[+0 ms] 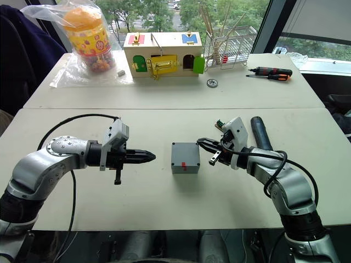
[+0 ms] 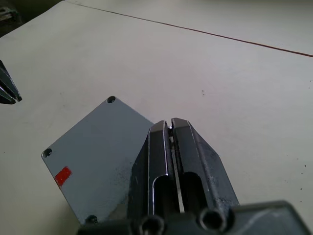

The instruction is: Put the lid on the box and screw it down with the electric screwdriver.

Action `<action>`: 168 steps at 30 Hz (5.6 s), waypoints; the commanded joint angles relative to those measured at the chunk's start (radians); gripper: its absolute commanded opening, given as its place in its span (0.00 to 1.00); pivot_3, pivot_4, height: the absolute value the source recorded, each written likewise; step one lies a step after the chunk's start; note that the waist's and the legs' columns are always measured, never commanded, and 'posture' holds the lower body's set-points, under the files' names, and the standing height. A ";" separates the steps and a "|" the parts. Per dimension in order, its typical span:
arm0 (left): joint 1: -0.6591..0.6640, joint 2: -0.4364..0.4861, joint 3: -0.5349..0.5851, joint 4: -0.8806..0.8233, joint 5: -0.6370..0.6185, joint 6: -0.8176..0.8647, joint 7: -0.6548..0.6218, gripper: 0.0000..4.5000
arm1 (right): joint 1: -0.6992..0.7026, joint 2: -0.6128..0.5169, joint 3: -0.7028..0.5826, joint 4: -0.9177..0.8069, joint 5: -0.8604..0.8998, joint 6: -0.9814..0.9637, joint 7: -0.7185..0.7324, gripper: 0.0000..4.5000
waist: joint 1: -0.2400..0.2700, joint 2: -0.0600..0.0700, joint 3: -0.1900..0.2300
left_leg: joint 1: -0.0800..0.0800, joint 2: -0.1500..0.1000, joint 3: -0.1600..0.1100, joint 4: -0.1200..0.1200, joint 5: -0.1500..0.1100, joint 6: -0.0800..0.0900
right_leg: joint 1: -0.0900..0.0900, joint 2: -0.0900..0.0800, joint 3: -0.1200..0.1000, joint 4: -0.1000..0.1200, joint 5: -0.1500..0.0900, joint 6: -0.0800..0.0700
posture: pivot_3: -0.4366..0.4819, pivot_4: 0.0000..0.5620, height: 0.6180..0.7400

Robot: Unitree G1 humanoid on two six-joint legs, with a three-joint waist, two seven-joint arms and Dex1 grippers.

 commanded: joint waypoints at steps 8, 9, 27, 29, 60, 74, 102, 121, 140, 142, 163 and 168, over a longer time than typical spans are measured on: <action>-0.003 -0.004 0.003 -0.022 0.003 -0.017 0.004 0.00 | -0.013 -0.006 -0.005 -0.008 -0.002 0.000 0.010 0.01 | 0.000 0.000 0.000 | 0.000 0.000 0.000 0.000 0.000 0.000 | 0.000 0.000 0.000 0.000 0.000 0.000 | 0.48 0.27 0.76; -0.003 -0.004 0.003 -0.022 0.004 -0.017 0.004 0.00 | -0.013 -0.004 -0.002 -0.009 -0.003 0.001 0.010 0.01 | 0.000 0.000 0.000 | 0.000 0.000 0.000 0.000 0.000 0.000 | 0.000 0.000 0.000 0.000 0.000 0.000 | 0.48 0.27 0.76; -0.057 -0.046 0.045 -0.035 -0.042 -0.002 0.027 0.00 | -0.113 -0.184 -0.242 0.020 0.085 0.200 -0.003 0.84 | 0.002 0.001 0.001 | 0.000 0.000 0.000 0.000 0.000 0.000 | 0.000 0.000 0.000 0.000 0.000 0.000 | 0.48 0.27 0.76; -0.075 -0.044 0.042 -0.052 -0.054 -0.002 0.016 0.00 | -0.142 -0.299 -0.273 0.090 0.076 0.252 0.030 0.96 | 0.002 0.001 0.001 | -0.001 -0.001 0.000 0.000 0.000 0.000 | 0.000 -0.001 0.000 0.000 0.000 0.000 | 0.48 0.27 0.76; -0.026 -0.099 0.004 -0.179 -0.039 -0.041 0.136 0.00 | -0.663 -0.403 0.461 0.994 -0.333 0.378 0.481 1.00 | -0.012 0.003 0.002 | 0.000 0.001 0.002 0.001 0.000 0.000 | 0.000 0.000 0.001 -0.001 0.000 0.000 | 0.48 0.27 0.76; -0.013 -0.074 0.110 -0.141 -0.083 -0.046 0.151 0.00 | -0.709 -0.341 0.439 1.160 -0.506 0.288 0.573 0.41 | -0.023 -0.002 0.000 | 0.000 0.001 0.000 0.001 0.000 -0.001 | 0.002 0.000 -0.001 -0.001 0.000 0.000 | 0.48 0.27 0.76; -0.245 -0.224 -0.139 0.292 0.131 -0.215 -0.095 0.00 | -0.277 0.455 -0.427 -0.220 0.139 0.152 -0.200 0.41 | -0.022 0.017 0.011 | -0.004 -0.006 0.003 -0.003 0.003 -0.004 | -0.003 0.001 -0.002 0.002 0.000 0.000 | 0.48 0.27 0.76; -0.187 -0.221 -0.219 0.319 0.317 -0.342 -0.100 0.00 | -0.125 0.344 -0.192 -0.113 0.089 -0.080 -0.163 0.41 | -0.023 0.017 0.011 | -0.003 -0.005 0.002 -0.003 0.002 -0.004 | -0.003 0.000 -0.001 0.003 0.000 0.000 | 0.48 0.27 0.76; -0.184 -0.235 -0.231 0.318 0.327 -0.326 -0.098 0.00 | -0.034 0.297 -0.049 -0.065 0.020 -0.177 -0.135 0.41 | -0.022 0.016 0.010 | -0.002 -0.005 -0.001 -0.003 0.002 -0.003 | -0.002 0.000 -0.001 0.003 0.000 0.000 | 0.48 0.27 0.76; -0.179 -0.232 -0.239 0.323 0.339 -0.331 -0.098 0.00 | 0.000 0.293 -0.016 -0.073 0.002 -0.186 -0.134 0.41 | -0.023 0.016 0.009 | -0.001 -0.005 -0.002 -0.003 0.002 -0.003 | -0.001 0.000 -0.001 0.003 0.000 0.000 | 0.48 0.27 0.76; -0.166 -0.247 -0.255 0.329 0.375 -0.348 -0.103 0.00 | 0.056 0.315 0.020 0.026 -0.053 -0.250 -0.164 0.41 | -0.023 0.006 -0.013 | 0.003 0.000 -0.002 -0.003 0.001 -0.002 | 0.003 0.001 -0.001 0.001 0.000 0.000 | 0.48 0.27 0.76; -0.173 -0.250 -0.252 0.338 0.380 -0.353 -0.107 0.00 | 0.059 0.326 0.017 0.053 -0.063 -0.279 -0.179 0.41 | -0.022 0.006 -0.015 | 0.003 0.000 -0.002 -0.003 0.001 -0.002 | 0.004 0.001 -0.001 0.001 0.000 0.000 | 0.48 0.27 0.76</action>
